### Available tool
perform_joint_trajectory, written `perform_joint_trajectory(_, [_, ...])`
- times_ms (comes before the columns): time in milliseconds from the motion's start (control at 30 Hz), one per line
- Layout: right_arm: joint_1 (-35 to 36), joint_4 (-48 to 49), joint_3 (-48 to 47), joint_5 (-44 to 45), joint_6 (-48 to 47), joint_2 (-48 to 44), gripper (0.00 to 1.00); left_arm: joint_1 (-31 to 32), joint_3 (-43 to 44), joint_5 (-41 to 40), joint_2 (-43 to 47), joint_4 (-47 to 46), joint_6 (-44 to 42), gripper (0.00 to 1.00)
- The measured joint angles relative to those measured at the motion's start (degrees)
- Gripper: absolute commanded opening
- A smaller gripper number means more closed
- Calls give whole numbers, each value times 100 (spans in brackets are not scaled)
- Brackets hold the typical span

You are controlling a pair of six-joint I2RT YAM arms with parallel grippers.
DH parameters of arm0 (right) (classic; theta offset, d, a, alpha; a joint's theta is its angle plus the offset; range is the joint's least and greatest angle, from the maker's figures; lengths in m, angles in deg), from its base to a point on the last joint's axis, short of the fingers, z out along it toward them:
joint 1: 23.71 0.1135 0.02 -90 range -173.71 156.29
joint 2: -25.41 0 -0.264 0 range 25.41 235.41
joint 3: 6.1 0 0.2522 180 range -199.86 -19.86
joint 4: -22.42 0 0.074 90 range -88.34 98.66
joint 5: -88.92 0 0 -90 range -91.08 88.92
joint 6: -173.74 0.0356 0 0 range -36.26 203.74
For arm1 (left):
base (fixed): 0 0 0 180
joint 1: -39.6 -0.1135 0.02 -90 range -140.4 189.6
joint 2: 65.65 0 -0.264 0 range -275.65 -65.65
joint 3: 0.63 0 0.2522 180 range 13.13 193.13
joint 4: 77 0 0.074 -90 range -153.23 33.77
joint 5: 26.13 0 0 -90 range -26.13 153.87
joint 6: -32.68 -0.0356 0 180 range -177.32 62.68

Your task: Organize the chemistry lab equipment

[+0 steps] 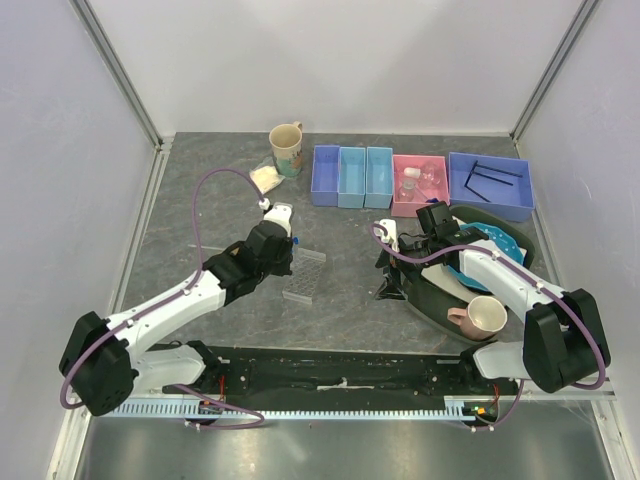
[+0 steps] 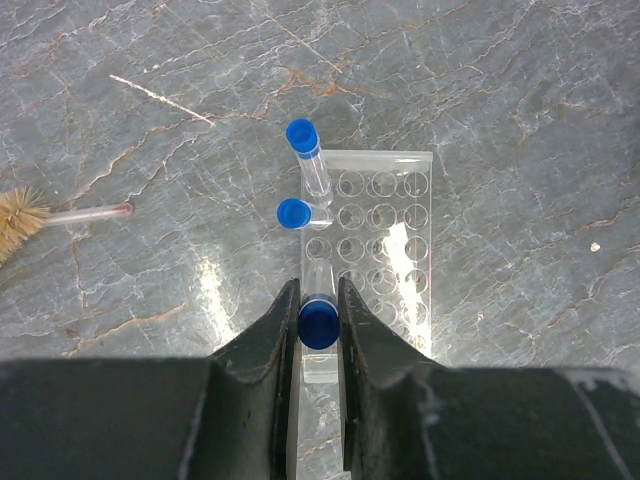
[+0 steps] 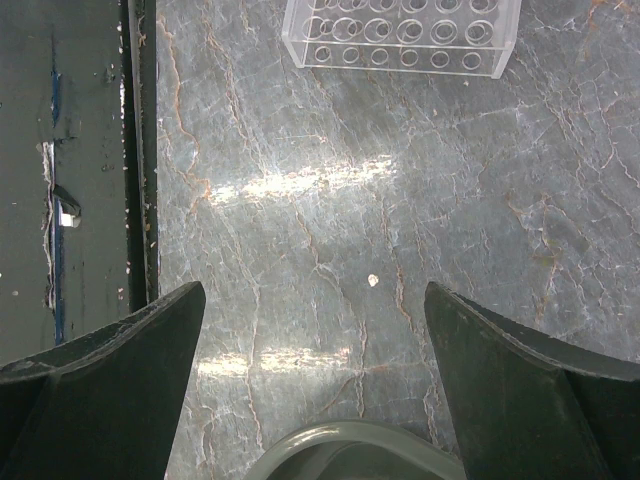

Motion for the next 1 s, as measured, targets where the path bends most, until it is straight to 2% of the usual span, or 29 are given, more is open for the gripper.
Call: perform_joint_trajectory(1000, [0,-11,0,17,-22,2,98,0,-170,-15,-514,-636,-125,2])
